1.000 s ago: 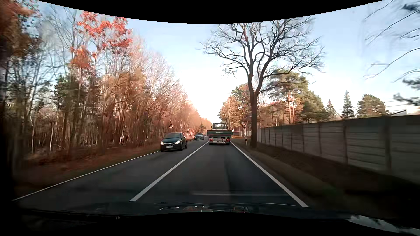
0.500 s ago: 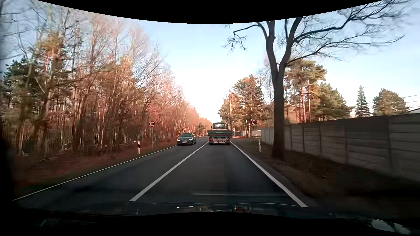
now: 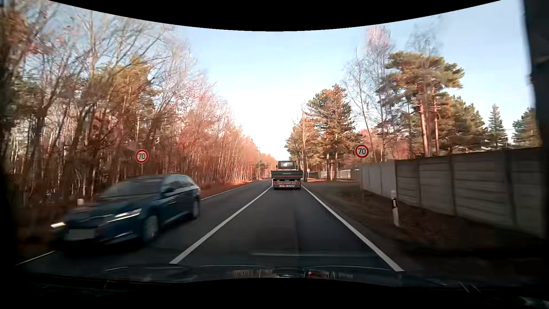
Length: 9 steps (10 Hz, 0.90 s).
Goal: Follow the waypoints while adhering to traffic rules and regulations
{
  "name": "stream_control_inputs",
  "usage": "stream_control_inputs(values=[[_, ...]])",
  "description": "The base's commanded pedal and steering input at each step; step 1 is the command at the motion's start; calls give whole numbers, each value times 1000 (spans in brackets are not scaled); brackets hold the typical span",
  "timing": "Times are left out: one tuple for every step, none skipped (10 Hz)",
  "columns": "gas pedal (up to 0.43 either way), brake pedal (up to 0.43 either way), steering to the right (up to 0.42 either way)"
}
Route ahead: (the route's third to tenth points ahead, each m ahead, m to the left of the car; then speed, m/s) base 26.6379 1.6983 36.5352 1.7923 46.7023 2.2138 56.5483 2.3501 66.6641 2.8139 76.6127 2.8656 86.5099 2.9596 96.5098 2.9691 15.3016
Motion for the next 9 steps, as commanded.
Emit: stream_control_inputs(values=[[98, 0, -3], [98, 0, -3], [87, 0, -3], [87, 0, -5], [87, 0, -5], [87, 0, -5], [87, 0, -5], [87, 0, -5], [87, 0, -5]])
